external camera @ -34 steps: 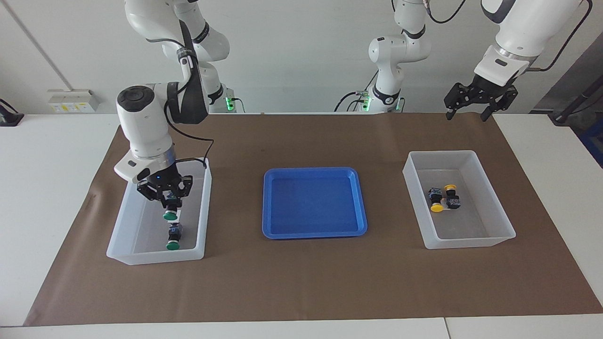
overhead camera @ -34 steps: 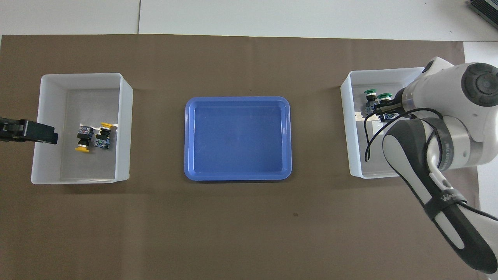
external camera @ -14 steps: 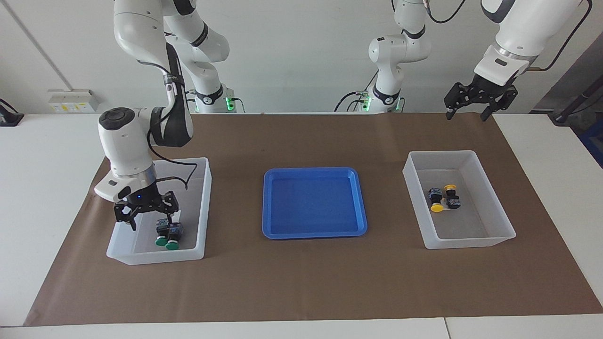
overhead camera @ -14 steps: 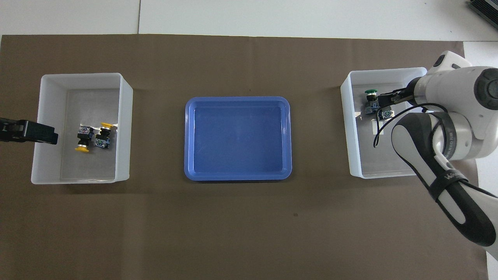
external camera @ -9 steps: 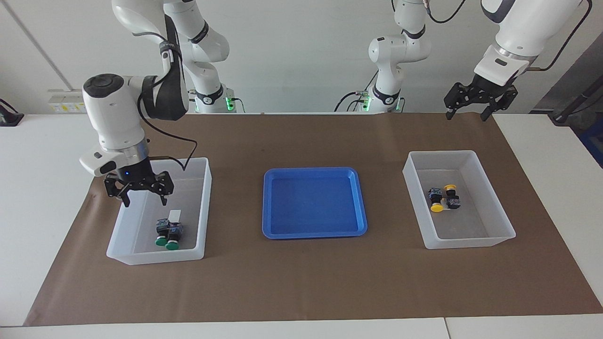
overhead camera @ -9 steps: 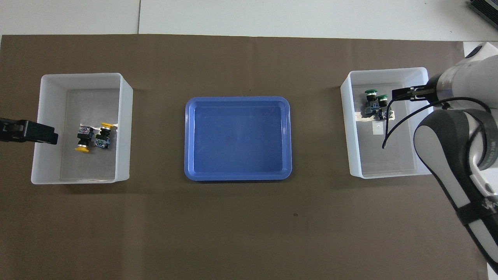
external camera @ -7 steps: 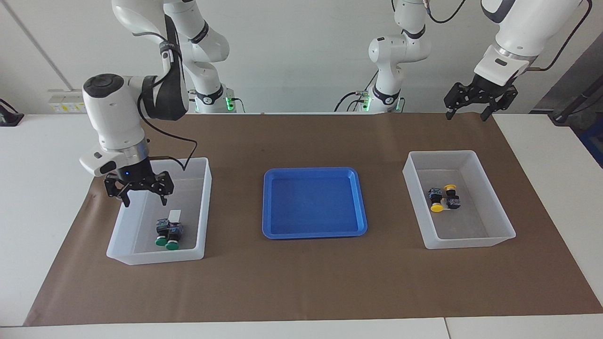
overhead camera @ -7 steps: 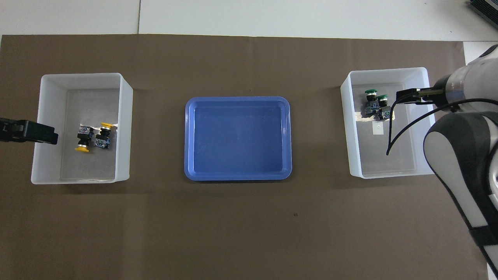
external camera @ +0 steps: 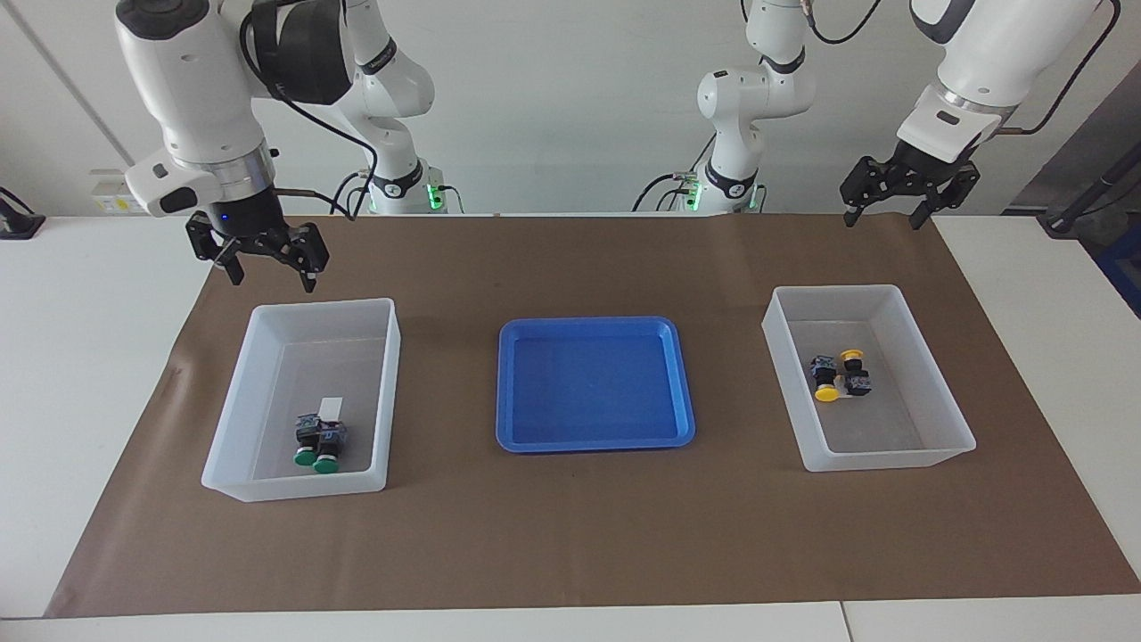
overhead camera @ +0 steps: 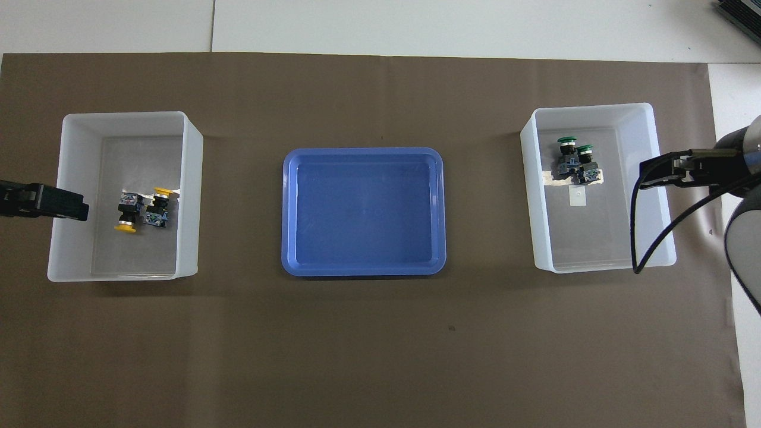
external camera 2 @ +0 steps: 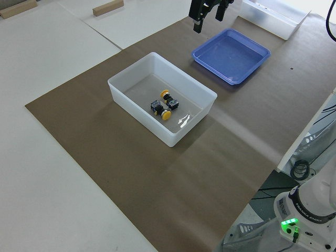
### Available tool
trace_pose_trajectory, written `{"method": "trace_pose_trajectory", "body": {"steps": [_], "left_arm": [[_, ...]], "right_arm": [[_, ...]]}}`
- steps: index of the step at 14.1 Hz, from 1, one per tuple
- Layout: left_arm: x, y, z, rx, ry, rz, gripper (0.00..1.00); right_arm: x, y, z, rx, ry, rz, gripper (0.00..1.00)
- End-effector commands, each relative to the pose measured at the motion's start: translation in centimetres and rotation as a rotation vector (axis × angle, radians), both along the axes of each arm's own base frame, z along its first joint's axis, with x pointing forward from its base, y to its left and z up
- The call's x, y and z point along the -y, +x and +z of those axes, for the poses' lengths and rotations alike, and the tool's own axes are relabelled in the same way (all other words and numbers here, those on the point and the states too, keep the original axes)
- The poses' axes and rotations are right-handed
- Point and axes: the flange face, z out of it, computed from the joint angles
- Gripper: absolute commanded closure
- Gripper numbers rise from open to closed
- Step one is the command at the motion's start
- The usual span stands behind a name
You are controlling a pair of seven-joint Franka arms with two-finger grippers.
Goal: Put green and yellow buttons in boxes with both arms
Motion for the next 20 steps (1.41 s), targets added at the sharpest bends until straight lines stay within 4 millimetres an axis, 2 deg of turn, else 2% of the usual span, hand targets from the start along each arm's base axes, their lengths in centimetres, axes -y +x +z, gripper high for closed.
{"method": "trace_pose_trajectory", "body": {"steps": [1, 5, 8, 10, 20], "left_arm": [[-0.2, -1.0, 0.0, -0.002, -0.001, 0.011, 0.00], [-0.2, -1.0, 0.1, 0.001, -0.001, 0.011, 0.00], [-0.2, -1.0, 0.1, -0.001, -0.001, 0.011, 0.00], [-0.2, -1.0, 0.1, 0.001, -0.001, 0.011, 0.00], [-0.2, -1.0, 0.1, -0.001, -0.001, 0.011, 0.00]], "right_arm": [[-0.1, -0.7, -0.3, -0.031, 0.031, -0.027, 0.00], [-1.2, -1.2, -0.8, -0.041, 0.042, -0.060, 0.00], [-1.4, -1.9, -1.4, -0.055, 0.041, -0.064, 0.00], [-2.5, -1.9, -1.4, -0.052, 0.042, -0.044, 0.00], [-2.7, -2.0, -1.5, -0.045, 0.065, -0.037, 0.00]]}}
